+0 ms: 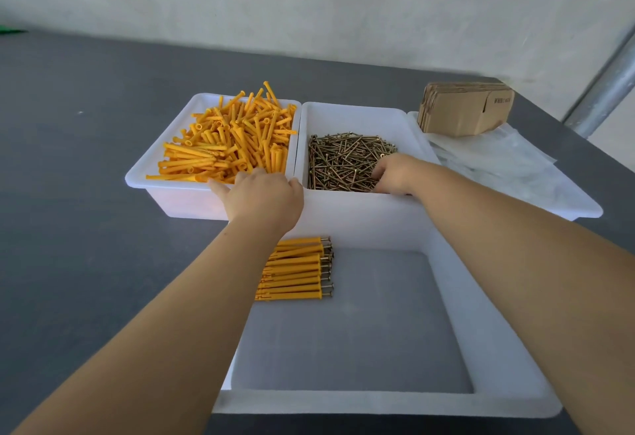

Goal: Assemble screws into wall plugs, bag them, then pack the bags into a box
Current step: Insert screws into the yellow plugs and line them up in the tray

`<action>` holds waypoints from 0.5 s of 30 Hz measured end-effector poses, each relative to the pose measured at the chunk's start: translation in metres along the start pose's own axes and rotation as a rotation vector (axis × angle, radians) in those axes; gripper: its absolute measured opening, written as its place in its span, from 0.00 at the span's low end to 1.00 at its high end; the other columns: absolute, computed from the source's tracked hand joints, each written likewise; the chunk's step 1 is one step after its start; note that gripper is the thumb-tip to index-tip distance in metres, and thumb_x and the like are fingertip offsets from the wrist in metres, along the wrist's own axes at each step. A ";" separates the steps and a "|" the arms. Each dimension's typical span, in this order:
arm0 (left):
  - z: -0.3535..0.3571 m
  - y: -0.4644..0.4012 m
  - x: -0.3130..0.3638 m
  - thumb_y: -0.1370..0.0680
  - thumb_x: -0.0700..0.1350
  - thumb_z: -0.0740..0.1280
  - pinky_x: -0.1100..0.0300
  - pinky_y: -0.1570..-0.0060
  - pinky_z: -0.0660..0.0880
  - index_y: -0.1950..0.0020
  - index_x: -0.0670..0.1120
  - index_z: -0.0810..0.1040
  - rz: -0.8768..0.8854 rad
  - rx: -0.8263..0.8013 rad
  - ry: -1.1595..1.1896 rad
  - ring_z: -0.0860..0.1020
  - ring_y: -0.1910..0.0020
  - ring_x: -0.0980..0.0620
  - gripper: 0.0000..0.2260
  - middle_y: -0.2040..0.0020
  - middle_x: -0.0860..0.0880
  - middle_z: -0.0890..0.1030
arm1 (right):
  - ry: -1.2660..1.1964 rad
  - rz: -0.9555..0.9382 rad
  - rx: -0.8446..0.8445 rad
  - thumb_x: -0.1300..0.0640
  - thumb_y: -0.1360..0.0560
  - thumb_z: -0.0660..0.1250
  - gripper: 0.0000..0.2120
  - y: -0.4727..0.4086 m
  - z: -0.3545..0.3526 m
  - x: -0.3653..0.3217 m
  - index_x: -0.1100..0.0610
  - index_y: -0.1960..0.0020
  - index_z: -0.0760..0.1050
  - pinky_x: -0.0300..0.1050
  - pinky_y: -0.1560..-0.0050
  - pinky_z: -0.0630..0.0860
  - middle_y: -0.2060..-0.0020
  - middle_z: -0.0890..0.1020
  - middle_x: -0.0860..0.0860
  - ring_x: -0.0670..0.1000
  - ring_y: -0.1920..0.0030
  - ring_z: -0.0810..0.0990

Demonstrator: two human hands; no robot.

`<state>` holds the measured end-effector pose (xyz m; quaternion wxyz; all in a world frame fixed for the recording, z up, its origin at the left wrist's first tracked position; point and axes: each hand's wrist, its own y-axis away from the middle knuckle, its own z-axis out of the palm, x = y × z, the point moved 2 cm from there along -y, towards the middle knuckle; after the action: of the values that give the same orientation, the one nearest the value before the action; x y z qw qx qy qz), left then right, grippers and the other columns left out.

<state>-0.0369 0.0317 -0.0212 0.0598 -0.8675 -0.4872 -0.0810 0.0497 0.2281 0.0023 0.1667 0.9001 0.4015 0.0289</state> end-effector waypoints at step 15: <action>0.001 -0.006 -0.001 0.18 0.58 0.51 0.31 0.28 0.49 0.68 0.46 0.73 0.005 0.140 0.095 0.76 0.60 0.46 0.25 0.62 0.48 0.76 | -0.228 -0.030 0.629 0.65 0.26 0.62 0.10 0.021 -0.004 0.013 0.63 0.55 0.83 0.49 0.57 0.79 0.57 0.85 0.59 0.60 0.53 0.82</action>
<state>-0.0423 0.0339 -0.0221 0.1437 -0.8576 -0.4860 -0.0874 0.0728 0.2257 0.0123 -0.0749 0.8989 0.3828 -0.1996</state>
